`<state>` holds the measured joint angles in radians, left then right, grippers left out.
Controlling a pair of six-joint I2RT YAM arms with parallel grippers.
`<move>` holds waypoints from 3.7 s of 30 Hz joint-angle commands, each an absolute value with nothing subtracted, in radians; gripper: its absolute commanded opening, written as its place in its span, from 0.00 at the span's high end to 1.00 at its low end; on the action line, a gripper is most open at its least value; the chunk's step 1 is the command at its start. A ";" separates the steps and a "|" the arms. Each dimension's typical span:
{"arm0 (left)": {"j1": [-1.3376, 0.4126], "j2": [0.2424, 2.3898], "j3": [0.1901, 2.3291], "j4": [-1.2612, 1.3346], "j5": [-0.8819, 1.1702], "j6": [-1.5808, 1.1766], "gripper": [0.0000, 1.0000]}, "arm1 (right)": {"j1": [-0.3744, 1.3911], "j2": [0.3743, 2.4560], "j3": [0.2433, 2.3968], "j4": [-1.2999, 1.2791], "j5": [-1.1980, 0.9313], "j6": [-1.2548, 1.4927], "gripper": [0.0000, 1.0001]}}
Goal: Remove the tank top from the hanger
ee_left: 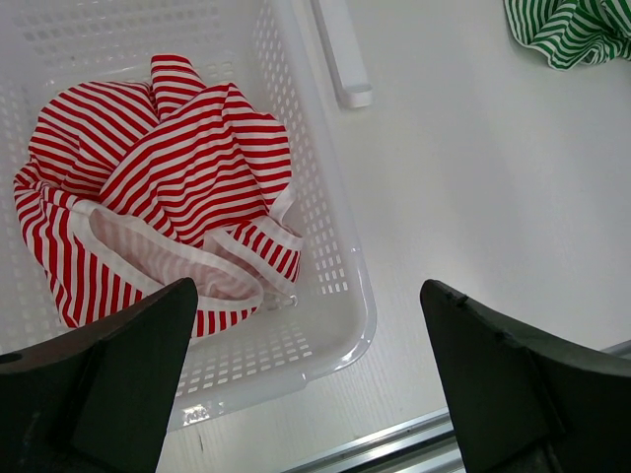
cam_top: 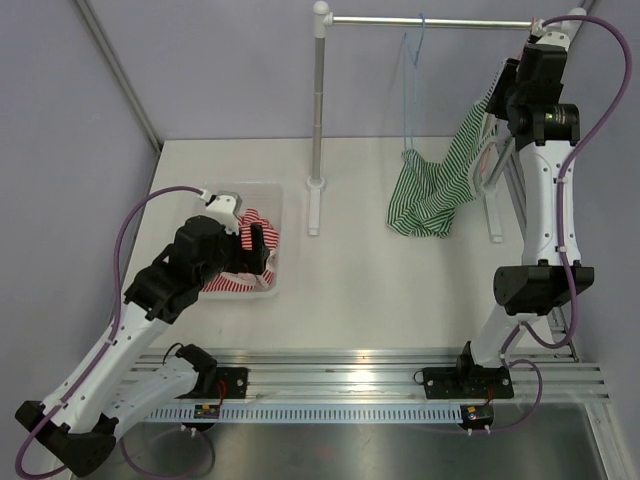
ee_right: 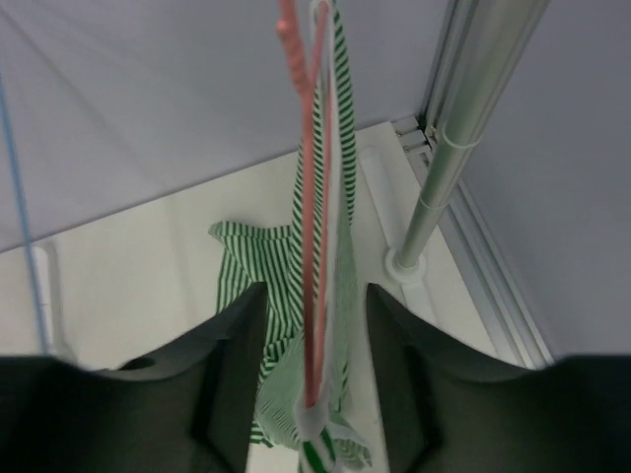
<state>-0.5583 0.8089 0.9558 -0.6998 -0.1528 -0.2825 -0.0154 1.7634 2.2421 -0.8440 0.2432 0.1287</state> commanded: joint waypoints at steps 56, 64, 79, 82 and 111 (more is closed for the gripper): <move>-1.008 1.391 1.673 -0.258 -0.118 -0.057 0.04 | 0.127 0.893 1.626 -1.078 -0.618 0.173 1.00; -1.009 1.497 1.695 -0.236 -0.265 -0.006 0.41 | 0.129 0.844 1.618 -1.057 -0.671 0.183 1.00; -1.002 1.491 1.671 -0.239 -0.582 0.017 1.00 | 0.188 0.854 1.532 -1.077 -0.540 0.062 1.00; -0.944 1.459 1.651 -0.291 -0.640 -0.107 1.00 | 0.250 0.851 1.526 -1.098 -0.538 0.009 1.00; -0.808 1.163 1.102 -0.085 0.388 -0.313 1.00 | 0.271 0.645 0.770 0.642 -0.213 0.394 1.00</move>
<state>-0.7742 1.2018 1.1637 -0.2043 0.2424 -0.3660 0.2668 0.5945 0.8352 0.1364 -0.3237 0.3023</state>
